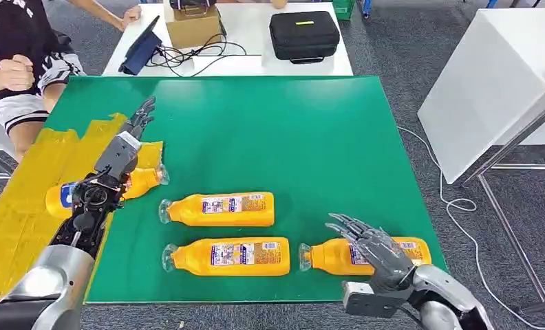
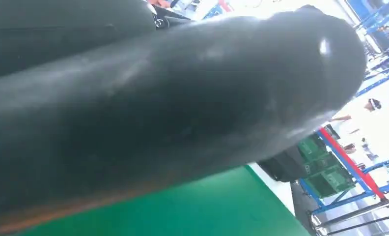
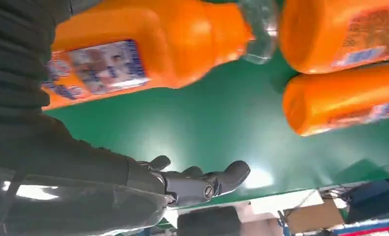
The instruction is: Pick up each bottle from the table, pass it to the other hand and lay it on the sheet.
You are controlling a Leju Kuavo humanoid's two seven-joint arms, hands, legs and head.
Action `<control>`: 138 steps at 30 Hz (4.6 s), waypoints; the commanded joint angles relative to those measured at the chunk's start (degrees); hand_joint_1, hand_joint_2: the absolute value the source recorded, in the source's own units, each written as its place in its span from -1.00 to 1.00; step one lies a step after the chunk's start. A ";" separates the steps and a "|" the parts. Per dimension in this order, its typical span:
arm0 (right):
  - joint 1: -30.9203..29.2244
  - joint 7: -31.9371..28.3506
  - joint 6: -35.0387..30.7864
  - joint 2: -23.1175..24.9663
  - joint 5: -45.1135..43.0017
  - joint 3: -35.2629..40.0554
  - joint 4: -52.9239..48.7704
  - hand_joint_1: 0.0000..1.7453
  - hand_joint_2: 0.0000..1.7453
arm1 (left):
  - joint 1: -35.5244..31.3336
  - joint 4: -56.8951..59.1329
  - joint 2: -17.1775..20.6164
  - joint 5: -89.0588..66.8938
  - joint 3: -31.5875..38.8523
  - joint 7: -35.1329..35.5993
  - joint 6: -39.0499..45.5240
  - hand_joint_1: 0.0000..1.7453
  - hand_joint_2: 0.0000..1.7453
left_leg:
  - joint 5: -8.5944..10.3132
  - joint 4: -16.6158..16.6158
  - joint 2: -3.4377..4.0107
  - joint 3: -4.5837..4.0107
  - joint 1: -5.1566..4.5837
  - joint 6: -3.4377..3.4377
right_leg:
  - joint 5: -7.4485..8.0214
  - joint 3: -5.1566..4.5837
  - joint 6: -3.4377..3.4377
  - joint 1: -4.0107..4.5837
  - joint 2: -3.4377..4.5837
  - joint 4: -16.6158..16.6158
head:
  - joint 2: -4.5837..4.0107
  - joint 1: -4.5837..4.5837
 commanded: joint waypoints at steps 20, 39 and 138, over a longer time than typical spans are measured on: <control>11.10 8.20 -1.01 2.02 10.84 -16.26 1.22 -1.00 1.00 | 7.11 -4.34 -1.04 1.80 3.05 1.87 0.23 -1.00 -1.00 | -0.16 -0.07 0.00 0.30 0.02 -0.07 | -0.14 0.33 0.01 0.05 -0.07 -0.09 | 0.00 0.02; 0.60 11.76 -2.91 3.24 17.89 -11.72 16.06 -1.00 1.00 | 6.60 -3.19 -2.16 1.52 2.58 2.55 -0.20 -1.00 -1.00 | -0.19 -0.09 0.07 0.37 0.05 -0.12 | -0.10 0.38 0.02 0.08 0.00 -0.15 | 0.00 0.00; -28.64 -11.02 -31.93 33.26 -25.43 13.35 41.39 1.00 1.00 | 14.89 -35.59 -9.85 34.14 -23.91 20.15 -3.96 -1.00 1.00 | -0.24 -0.08 0.12 0.49 0.14 -0.22 | -0.18 0.47 -0.03 0.16 0.04 -0.04 | 0.00 0.00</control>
